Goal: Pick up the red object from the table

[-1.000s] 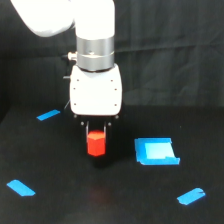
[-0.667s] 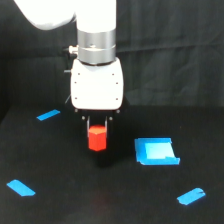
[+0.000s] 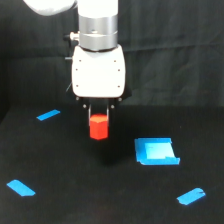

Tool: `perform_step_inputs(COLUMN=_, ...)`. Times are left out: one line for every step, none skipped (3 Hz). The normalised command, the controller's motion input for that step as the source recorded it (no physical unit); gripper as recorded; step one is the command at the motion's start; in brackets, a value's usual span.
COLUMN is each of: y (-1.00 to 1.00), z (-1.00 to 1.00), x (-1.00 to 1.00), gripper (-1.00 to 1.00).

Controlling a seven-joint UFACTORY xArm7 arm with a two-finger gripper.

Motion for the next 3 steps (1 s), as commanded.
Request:
perform_step_inputs(y=0.05, z=0.94, x=0.08, gripper=-0.94)
perform_step_inputs(y=0.06, z=0.61, x=0.00, gripper=-0.99)
perform_step_inputs(y=0.04, z=0.34, x=0.04, gripper=-0.99)
